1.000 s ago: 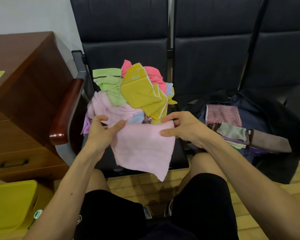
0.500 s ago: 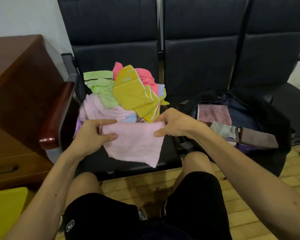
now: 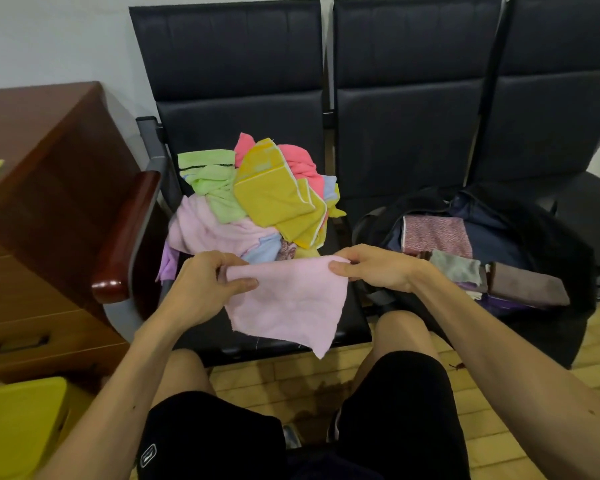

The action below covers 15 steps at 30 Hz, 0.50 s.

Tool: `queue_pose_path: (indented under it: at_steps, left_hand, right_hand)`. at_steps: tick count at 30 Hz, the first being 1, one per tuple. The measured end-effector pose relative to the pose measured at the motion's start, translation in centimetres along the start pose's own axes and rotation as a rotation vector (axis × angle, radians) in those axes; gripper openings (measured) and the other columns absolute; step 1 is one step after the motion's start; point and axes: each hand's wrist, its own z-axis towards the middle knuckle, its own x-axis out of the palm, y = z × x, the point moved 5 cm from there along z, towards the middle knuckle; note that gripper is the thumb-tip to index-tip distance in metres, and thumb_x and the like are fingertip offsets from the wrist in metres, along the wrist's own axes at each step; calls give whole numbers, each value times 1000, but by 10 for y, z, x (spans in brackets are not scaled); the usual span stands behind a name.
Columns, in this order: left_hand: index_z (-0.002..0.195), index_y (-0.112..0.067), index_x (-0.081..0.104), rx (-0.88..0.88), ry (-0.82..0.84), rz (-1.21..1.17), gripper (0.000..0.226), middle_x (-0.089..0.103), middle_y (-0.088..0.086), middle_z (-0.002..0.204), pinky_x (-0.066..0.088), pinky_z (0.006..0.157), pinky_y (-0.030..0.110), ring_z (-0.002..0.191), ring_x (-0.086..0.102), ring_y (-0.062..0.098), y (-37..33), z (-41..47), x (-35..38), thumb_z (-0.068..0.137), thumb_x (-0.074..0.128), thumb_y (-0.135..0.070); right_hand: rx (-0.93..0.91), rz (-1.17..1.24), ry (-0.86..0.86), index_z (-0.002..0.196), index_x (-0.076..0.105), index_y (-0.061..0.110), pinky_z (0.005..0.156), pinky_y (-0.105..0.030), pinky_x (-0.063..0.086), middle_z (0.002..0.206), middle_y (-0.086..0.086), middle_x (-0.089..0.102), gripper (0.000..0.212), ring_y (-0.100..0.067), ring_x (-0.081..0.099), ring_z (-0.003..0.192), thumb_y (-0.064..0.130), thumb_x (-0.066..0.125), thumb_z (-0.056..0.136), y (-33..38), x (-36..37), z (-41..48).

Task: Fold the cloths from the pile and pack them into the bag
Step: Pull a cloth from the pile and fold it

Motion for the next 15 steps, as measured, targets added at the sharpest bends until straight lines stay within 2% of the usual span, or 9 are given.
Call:
queue_pose_path:
  at_steps: [3,5,6,7,8,10,12,14,15]
  left_hand:
    - [90,-23,78,69,-1,10,23,58,7,95,38,71,10,87,51,4,-7,1,-1,71,86,-34]
    - [87,-25,75,121,-4,-97,18,58,1,104,37,78,3,99,50,-6,-20,-2,-3,73,83,-33]
    - [89,-26,73,125,4,-187,15,61,-4,108,40,82,4,101,53,-10,-28,-5,-3,77,82,-31]
    - [91,-23,72,119,21,-302,15,67,-4,106,47,85,12,98,59,-7,-35,-7,-2,80,81,-28]
    - [92,-17,72,102,30,-406,18,71,2,98,53,84,26,92,65,3,-39,-8,0,81,81,-28]
    - [91,-7,68,74,-14,-509,29,71,14,91,54,80,42,84,66,16,-42,-7,1,78,78,-31]
    - [92,-7,69,11,-43,-556,27,72,15,92,55,83,46,86,65,17,-36,-3,0,78,75,-29]
    - [94,-8,71,-77,-26,-617,19,74,8,90,55,83,43,90,67,19,-25,-1,-1,81,77,-21]
    - [95,-9,71,-111,-14,-663,14,75,5,90,57,80,38,91,69,19,-21,-1,-2,85,76,-17]
  right_hand:
    - [-56,305,-25,131,59,3,98,-25,50,127,-8,67,38,-19,62,119,23,39,106,-4,0,-5]
    - [-63,694,-97,129,58,6,90,-27,55,121,-9,70,39,-21,65,112,28,38,104,-7,7,-11]
    - [-45,878,-135,127,59,8,90,-31,56,119,-9,71,44,-22,66,111,37,38,101,-12,16,-13]
    - [-35,1021,-151,129,58,10,94,-36,54,123,-10,69,55,-24,65,115,50,39,96,-16,27,-14]
    - [-27,1084,-147,135,54,13,102,-41,49,131,-10,65,69,-25,60,122,63,42,89,-23,40,-13]
    - [-15,1031,-114,140,50,17,109,-48,41,141,-9,58,93,-27,54,130,75,64,70,-32,67,-11]
    - [-47,1001,-87,131,59,10,102,-47,48,134,-15,62,92,-30,60,122,57,89,57,-31,89,-12]
    - [-95,1117,-83,118,70,5,98,-46,52,127,-19,65,77,-32,64,115,36,97,52,-31,103,-13]
    - [-104,1174,-86,115,73,6,101,-48,50,128,-19,65,72,-33,63,117,32,98,52,-27,108,-15]
